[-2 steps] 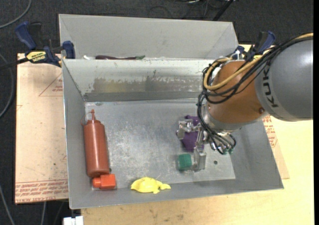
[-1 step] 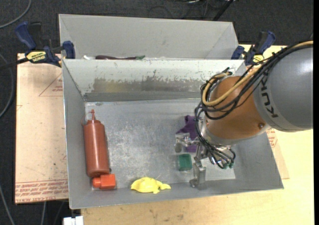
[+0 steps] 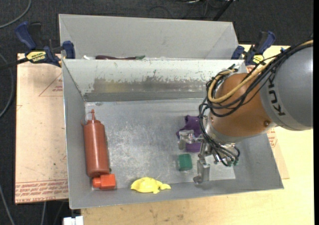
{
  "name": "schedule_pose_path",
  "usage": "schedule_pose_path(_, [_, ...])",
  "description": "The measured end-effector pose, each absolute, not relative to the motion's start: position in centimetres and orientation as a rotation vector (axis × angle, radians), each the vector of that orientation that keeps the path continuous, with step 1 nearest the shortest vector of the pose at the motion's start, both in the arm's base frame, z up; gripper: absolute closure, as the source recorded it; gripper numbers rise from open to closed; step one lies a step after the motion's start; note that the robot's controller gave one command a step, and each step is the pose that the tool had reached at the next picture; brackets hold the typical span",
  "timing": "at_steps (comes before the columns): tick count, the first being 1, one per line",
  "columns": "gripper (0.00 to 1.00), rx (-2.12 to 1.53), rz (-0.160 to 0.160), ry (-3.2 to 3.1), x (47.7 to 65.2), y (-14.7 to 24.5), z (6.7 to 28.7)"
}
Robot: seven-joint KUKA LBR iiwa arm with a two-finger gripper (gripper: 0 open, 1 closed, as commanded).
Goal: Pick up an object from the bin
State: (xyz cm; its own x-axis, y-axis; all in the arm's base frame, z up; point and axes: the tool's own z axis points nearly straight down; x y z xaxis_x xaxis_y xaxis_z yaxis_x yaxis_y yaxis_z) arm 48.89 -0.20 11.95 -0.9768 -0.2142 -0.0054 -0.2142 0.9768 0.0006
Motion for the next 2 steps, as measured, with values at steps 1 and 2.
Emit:
schedule_pose_path(1, [0.0,-0.301,0.005,3.126,49.1,-1.0,8.6])
schedule_pose_path(2, [1.0,-0.397,0.002,3.093,48.6,-1.4,7.3])
